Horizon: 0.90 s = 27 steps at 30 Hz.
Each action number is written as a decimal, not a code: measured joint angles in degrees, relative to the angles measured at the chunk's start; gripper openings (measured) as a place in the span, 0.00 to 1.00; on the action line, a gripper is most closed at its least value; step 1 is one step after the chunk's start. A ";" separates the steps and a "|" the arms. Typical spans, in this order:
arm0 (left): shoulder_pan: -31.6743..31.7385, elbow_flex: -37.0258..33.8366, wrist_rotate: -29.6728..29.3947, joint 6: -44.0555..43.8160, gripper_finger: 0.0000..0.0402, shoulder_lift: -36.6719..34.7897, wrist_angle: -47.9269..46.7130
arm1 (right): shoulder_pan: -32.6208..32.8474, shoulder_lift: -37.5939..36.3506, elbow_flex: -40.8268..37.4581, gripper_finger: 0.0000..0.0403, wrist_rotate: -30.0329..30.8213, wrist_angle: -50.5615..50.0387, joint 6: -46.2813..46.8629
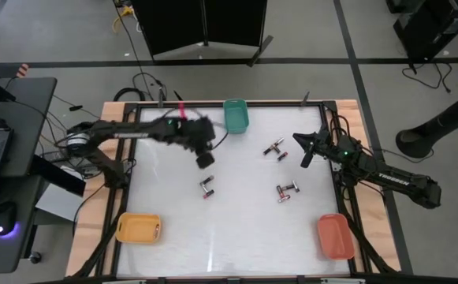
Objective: Sort batteries
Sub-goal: Put the brown battery into the green bin
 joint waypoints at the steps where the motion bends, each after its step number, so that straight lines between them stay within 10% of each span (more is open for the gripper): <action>1: 1.58 2.59 0.58 2.66 0.11 1.88 -0.43 | -0.01 -0.02 0.01 0.10 0.00 0.00 -0.01; 16: 15.00 47.32 5.62 25.07 0.11 35.73 -16.54 | 0.00 -0.02 0.01 0.10 -0.02 -0.02 -0.01; 27: 16.93 60.63 10.41 27.72 0.11 49.00 -19.61 | 0.00 0.00 0.01 0.10 0.00 -0.02 -0.01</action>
